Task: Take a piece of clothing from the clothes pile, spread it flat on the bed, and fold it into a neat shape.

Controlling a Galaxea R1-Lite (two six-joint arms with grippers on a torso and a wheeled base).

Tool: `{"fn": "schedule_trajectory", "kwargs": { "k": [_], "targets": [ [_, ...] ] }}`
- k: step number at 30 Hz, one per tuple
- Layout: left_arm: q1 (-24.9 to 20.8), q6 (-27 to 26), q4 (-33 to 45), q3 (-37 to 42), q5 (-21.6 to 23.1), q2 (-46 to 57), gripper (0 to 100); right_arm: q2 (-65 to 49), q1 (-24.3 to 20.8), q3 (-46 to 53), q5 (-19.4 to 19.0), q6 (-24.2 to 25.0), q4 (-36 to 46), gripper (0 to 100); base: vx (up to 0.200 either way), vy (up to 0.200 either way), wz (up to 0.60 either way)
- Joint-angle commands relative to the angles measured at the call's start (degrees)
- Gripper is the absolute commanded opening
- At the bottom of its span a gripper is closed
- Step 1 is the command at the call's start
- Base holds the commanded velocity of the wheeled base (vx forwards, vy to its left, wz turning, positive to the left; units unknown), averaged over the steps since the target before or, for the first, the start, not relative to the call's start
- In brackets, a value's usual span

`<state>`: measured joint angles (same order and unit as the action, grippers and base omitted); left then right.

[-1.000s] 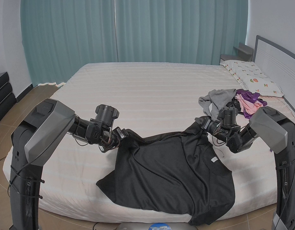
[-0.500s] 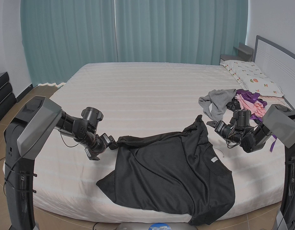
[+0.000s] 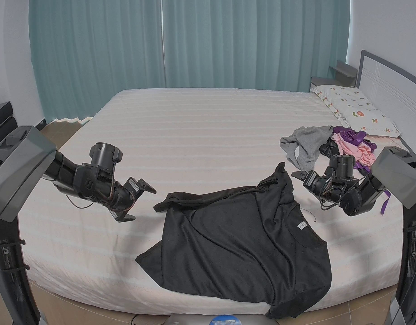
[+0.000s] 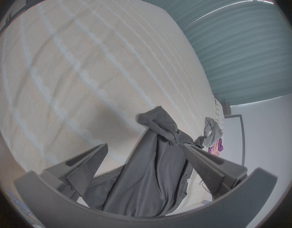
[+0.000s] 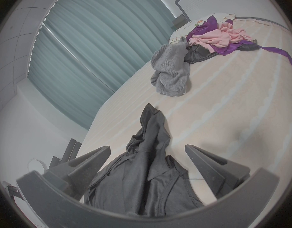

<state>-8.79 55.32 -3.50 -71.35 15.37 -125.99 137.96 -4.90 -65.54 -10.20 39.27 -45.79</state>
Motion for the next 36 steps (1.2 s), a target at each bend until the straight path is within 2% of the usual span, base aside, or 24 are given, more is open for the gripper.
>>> {"fn": "schedule_trajectory", "kwargs": {
  "k": [1,5,8,12,17,23,24,36],
  "targets": [
    [0.18,1.54,-7.14,9.48,0.18,4.0,100,4.69,-2.22,-5.48,0.18,-0.07,1.23,100,0.0,0.0,0.0],
    [0.0,7.78,-17.33,15.8,-0.87,4.26,100,8.29,-4.33,-10.23,0.62,-0.59,5.01,100,0.0,0.0,0.0],
    [0.0,8.22,-20.76,18.62,-0.87,4.26,100,11.19,-4.42,-13.48,0.98,-2.18,6.76,100,0.0,0.0,0.0],
    [-0.09,8.22,-21.99,20.02,-0.87,4.35,100,13.39,-3.98,-17.52,1.5,-3.49,11.16,100,0.0,0.0,0.0],
    [-0.09,8.22,-21.99,20.81,-0.87,3.73,100,15.58,-3.19,-21.21,3.17,-4.2,11.69,100,0.0,0.0,0.0],
    [-0.18,8.14,-21.99,21.08,-0.87,3.56,100,16.02,-2.75,-21.83,3.17,-4.2,11.07,100,0.0,0.0,0.0],
    [-0.35,8.14,-21.99,21.08,-0.87,3.56,100,15.94,-2.57,-22.18,3.08,-4.11,10.98,0,0.0,0.0,0.0],
    [-0.61,7.87,-22.08,21.61,-0.87,3.56,100,16.46,-1.16,-28.07,4.23,-3.23,10.19,0,0.0,0.0,0.0]
  ]
}}
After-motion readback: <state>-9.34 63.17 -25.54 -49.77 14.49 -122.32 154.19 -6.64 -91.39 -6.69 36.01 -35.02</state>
